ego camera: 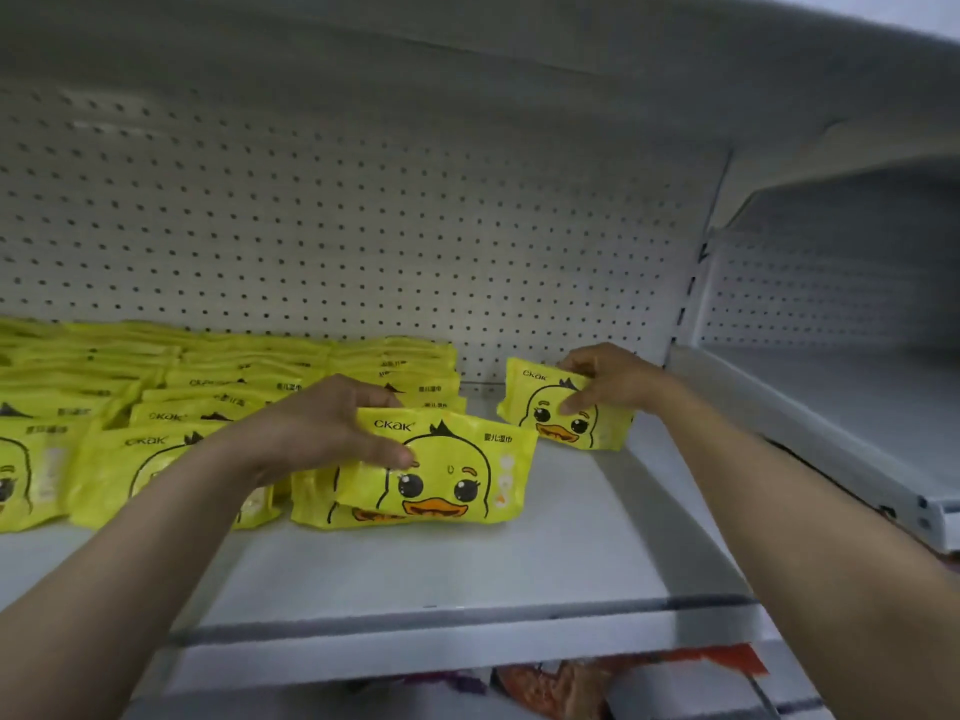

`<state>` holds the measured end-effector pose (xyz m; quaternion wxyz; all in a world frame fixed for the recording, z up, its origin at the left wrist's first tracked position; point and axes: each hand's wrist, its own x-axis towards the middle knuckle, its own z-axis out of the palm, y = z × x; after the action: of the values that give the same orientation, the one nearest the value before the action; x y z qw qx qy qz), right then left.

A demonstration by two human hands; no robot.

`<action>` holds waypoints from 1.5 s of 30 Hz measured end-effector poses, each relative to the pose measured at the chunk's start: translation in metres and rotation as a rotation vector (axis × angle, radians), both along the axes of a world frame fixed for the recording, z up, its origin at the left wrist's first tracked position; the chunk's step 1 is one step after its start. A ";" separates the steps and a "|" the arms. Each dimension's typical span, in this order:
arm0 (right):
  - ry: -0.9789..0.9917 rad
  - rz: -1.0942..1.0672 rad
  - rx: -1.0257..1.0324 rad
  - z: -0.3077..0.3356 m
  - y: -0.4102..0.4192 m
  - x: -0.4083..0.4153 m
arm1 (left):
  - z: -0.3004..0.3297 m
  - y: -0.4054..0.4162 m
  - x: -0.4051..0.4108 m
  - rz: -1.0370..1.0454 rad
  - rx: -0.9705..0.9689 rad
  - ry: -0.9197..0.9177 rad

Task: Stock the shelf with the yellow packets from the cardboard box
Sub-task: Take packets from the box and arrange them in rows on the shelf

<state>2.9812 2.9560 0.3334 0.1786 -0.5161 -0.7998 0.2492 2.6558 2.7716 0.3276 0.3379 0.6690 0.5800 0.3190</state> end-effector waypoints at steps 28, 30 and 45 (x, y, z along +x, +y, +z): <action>-0.295 0.057 0.595 -0.034 0.070 -0.070 | 0.001 -0.005 0.047 0.204 0.028 -0.219; -0.385 0.038 0.669 -0.034 0.068 -0.071 | 0.003 -0.006 0.051 0.219 0.019 -0.228; -0.045 0.452 0.106 0.046 -0.054 -0.056 | 0.013 0.023 0.081 0.272 0.220 -0.339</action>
<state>2.9256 2.9024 0.3790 0.1273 -0.3194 -0.9106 0.2292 2.7368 2.7945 0.3401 0.3098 0.5545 0.5614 0.5305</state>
